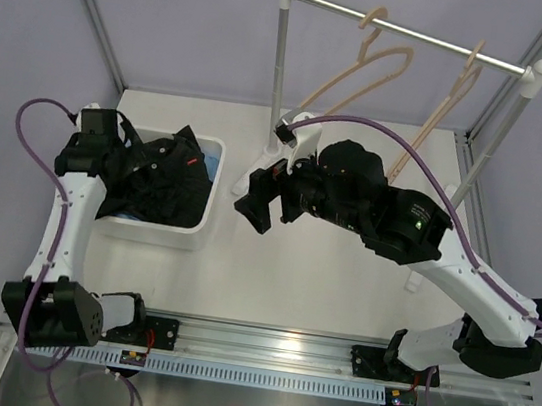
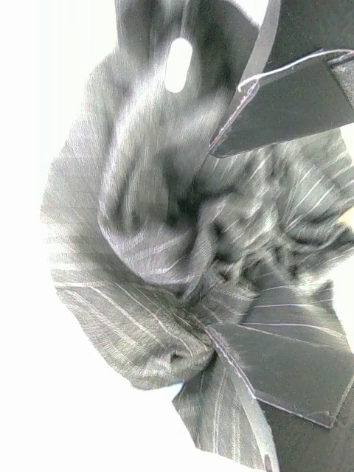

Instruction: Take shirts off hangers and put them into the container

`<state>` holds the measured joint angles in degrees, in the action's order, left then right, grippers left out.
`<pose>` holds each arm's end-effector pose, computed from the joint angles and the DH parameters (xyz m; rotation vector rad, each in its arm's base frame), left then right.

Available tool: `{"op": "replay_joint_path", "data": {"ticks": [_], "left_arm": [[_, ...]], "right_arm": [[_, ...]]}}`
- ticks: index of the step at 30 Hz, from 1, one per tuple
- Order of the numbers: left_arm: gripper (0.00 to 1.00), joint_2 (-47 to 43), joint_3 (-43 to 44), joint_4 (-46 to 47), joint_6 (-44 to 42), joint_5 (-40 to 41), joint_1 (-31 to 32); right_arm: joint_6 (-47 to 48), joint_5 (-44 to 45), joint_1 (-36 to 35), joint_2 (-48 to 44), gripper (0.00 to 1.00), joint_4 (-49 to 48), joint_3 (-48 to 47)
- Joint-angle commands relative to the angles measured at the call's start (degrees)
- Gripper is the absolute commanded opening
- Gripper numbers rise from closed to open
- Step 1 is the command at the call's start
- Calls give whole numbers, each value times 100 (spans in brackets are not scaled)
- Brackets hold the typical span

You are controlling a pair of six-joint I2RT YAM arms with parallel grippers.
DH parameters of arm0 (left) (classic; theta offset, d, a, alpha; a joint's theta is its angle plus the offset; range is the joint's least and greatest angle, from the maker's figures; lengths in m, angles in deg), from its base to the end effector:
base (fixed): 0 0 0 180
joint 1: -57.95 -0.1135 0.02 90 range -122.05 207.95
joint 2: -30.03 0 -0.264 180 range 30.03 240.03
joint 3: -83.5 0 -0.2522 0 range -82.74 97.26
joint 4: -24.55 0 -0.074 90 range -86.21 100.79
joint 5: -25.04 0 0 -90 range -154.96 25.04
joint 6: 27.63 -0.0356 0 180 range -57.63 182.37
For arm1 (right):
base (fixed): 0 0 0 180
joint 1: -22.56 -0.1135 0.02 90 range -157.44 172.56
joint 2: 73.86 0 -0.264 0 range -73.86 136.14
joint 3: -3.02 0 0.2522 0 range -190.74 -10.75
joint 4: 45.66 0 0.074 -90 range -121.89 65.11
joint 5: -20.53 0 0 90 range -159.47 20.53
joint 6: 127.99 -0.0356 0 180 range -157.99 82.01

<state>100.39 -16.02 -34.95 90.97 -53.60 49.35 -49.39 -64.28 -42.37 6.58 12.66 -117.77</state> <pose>0.2466 0.0444 0.3238 -0.8528 2.2559 0.0812 0.1184 0.2454 0.5034 -0.8282 1.7859 0.8137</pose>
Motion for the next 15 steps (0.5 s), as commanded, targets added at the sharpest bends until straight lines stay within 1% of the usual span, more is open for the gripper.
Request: {"op": "replay_joint_path", "data": {"ticks": [1,3,4,5,7,8,11,12,15], "left_arm": [[99,-777,718,-383,102,209,104],[99,-1322,851,-445,102,-1,157],[99,-1533,878,-401,50,-176,157],[99,-1987,852,-184,23,-700,174],[99,-2464,703,168,-38,-1378,192],[99,-2902,476,527,-39,-2069,192],[99,-3362,220,785,-4,-2908,201],[99,-3572,114,742,-38,-3007,192],[99,-3968,-105,496,-144,-2946,192]], "right_arm": [[-125,710,-38,-441,100,-26,434],[-231,886,-38,-564,99,-52,673],[-318,1079,-46,-730,100,-96,987],[-389,1211,-46,-845,99,-148,1182],[-529,1492,-38,-1178,99,-342,1742],[-600,1546,-38,-1302,99,-394,1946],[-802,1608,-38,-1663,100,-492,2545],[-933,1712,-38,-1768,100,-405,2729],[-1136,1792,-38,-1909,99,-185,3037]]}}
